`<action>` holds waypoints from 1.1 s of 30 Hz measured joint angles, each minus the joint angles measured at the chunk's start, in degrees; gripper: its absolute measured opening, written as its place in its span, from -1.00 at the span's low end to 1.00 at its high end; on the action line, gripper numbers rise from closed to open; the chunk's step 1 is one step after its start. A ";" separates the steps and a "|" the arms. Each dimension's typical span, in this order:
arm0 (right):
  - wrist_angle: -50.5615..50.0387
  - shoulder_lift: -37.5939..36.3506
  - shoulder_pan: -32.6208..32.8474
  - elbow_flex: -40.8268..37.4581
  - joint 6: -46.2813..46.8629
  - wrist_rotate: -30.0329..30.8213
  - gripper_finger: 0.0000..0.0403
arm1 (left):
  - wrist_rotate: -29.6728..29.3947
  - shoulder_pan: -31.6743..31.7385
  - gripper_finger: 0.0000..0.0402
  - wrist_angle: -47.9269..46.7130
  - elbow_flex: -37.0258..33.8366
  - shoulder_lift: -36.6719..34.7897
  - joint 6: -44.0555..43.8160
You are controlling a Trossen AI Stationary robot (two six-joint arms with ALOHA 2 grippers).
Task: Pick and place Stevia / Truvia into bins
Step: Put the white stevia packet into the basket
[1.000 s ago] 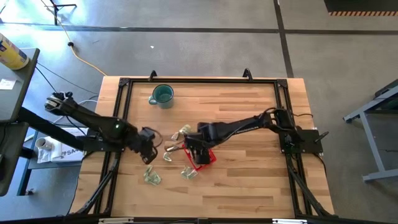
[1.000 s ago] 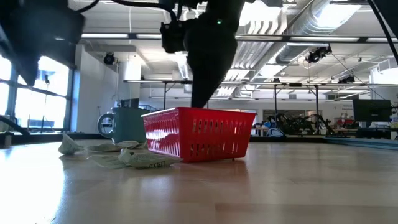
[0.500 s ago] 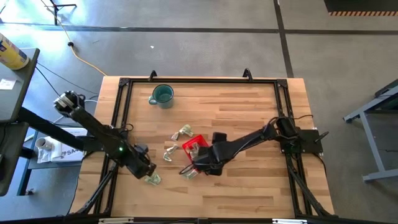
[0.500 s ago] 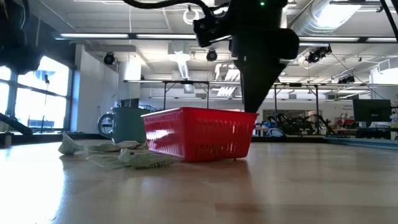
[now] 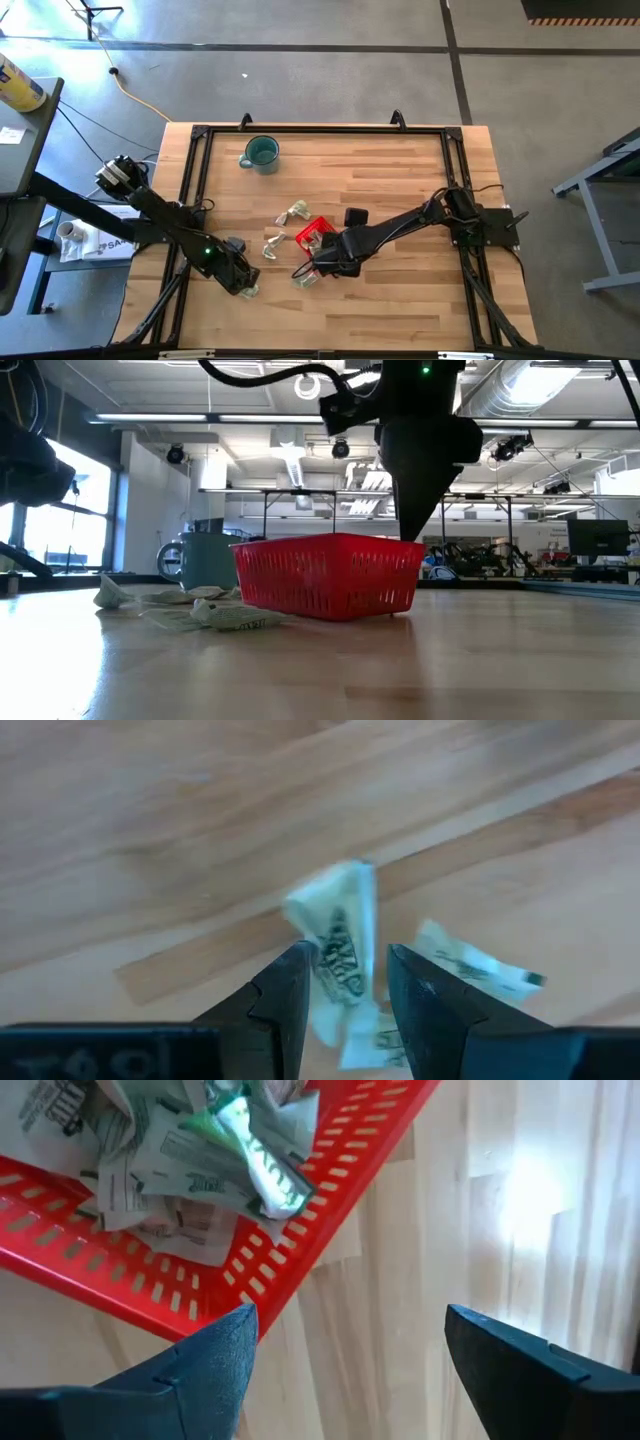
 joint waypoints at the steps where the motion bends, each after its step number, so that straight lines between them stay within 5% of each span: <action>1: 0.04 -0.23 0.17 0.00 -0.01 0.47 0.55 | -0.63 0.00 -0.16 0.62 0.00 0.00 0.00; 13: -5.04 -7.87 0.20 0.00 2.63 14.47 0.55 | -3.33 0.00 -0.21 -2.71 0.35 3.49 0.40; 22: -15.70 -14.54 -0.39 0.00 15.65 23.92 0.55 | -9.22 0.00 -0.86 -6.14 0.17 3.84 1.62; 25: -15.66 -17.34 -0.12 -1.67 17.82 24.19 0.55 | -14.75 0.34 -0.90 -6.30 0.58 3.45 2.43; 29: -15.75 -21.45 1.27 -5.89 22.10 23.38 0.55 | -23.29 3.44 -0.81 -5.12 4.28 1.06 10.08; 33: -15.63 -25.88 3.31 -12.78 27.54 20.31 0.55 | -29.69 9.45 -0.89 -0.16 9.21 0.19 29.04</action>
